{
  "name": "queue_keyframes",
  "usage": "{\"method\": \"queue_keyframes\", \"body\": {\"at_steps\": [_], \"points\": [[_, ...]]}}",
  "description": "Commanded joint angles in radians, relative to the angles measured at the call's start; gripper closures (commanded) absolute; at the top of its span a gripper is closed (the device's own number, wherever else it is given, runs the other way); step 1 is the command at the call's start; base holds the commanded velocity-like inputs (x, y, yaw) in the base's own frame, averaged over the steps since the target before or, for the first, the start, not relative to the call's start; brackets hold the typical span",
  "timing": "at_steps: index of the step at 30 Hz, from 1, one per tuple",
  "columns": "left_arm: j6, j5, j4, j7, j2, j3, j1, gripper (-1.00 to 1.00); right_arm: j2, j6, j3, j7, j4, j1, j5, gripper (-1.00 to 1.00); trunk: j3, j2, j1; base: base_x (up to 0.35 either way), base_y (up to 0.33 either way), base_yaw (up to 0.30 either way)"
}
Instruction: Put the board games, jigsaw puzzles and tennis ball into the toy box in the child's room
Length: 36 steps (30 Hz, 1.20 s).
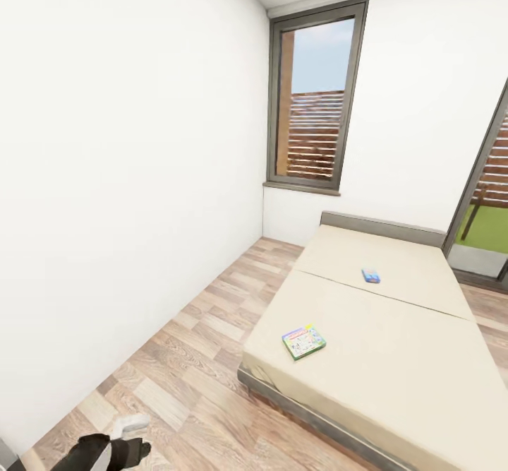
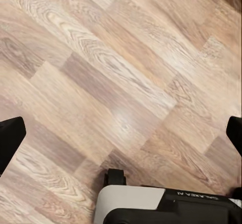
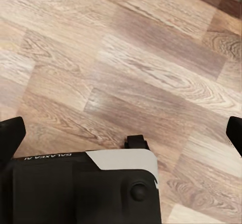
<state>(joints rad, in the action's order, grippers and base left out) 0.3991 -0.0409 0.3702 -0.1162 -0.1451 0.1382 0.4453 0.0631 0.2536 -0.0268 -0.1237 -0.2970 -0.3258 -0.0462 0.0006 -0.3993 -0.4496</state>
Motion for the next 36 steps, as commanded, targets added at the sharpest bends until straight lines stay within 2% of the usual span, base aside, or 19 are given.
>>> {"method": "queue_keyframes", "body": {"at_steps": [1, 4, 6, 7, 10, 12, 13, 16, 19, 22, 28, 36], "points": [[0.041, -0.004, 0.036, -0.015, -0.004, 0.022, 0.002, -1.0, 0.0, 0.027, -0.004, -0.004, -0.029, -0.002, -0.007, -1.0, -0.001, -0.001, 0.0, 0.0, 0.0, 0.0], [0.202, -0.003, 0.201, -0.094, -0.015, 0.097, 0.009, -1.0, -0.002, 0.128, -0.012, -0.004, -0.176, -0.006, -0.012, -1.0, -0.001, -0.001, 0.0, 0.0, 0.0, 0.0], [0.259, -0.002, 0.262, -0.13, -0.017, 0.119, 0.01, -1.0, -0.001, 0.162, -0.018, -0.004, -0.234, -0.006, -0.013, -1.0, -0.001, -0.001, 0.0, 0.0, 0.0, 0.0], [0.309, -0.002, 0.319, -0.165, -0.019, 0.134, 0.011, -1.0, 0.0, 0.189, -0.025, -0.003, -0.288, -0.005, -0.014, -1.0, -0.001, -0.001, 0.0, 0.0, 0.0, 0.0], [0.394, -0.001, 0.43, -0.242, -0.03, 0.153, 0.011, -1.0, 0.001, 0.22, -0.036, -0.002, -0.383, 0.001, -0.014, -1.0, -0.001, -0.001, 0.0, 0.0, 0.0, 0.0], [0.414, -0.002, 0.458, -0.271, -0.036, 0.157, 0.01, -1.0, 0.001, 0.224, -0.037, -0.001, -0.406, 0.004, -0.014, -1.0, -0.001, -0.001, 0.0, 0.0, 0.0, 0.0], [0.471, 0.0, 0.505, -0.375, -0.044, 0.159, 0.01, -1.0, -0.001, 0.23, -0.041, 0.004, -0.456, 0.009, -0.015, -1.0, -0.001, -0.001, 0.0, 0.0, 0.0, 0.0], [0.49, 0.004, 0.516, -0.447, -0.049, 0.159, 0.01, -1.0, -0.002, 0.227, -0.042, 0.007, -0.47, 0.01, -0.015, -1.0, -0.001, -0.001, 0.0, 0.0, 0.0, 0.0], [0.497, 0.007, 0.521, -0.512, -0.068, 0.159, 0.01, -1.0, -0.004, 0.204, -0.043, 0.009, -0.473, 0.01, -0.016, -1.0, -0.001, -0.001, 0.0, 0.0, 0.0, 0.0], [0.498, 0.004, 0.523, -0.571, -0.098, 0.159, 0.009, -1.0, -0.005, 0.159, -0.045, 0.011, -0.474, 0.01, -0.016, -1.0, -0.001, -0.001, 0.0, 0.0, 0.0, 0.0], [0.498, 0.002, 0.524, -0.622, -0.116, 0.16, 0.006, -1.0, -0.001, 0.134, -0.044, 0.012, -0.474, 0.01, -0.017, -1.0, -0.002, -0.001, 0.0, 0.0, 0.0, 0.0], [0.497, 0.002, 0.526, -0.637, -0.12, 0.16, 0.003, -1.0, 0.003, 0.134, -0.042, 0.012, -0.467, 0.01, -0.016, -1.0, -0.012, -0.001, 0.0, 0.0, 0.0, -0.029]]}}
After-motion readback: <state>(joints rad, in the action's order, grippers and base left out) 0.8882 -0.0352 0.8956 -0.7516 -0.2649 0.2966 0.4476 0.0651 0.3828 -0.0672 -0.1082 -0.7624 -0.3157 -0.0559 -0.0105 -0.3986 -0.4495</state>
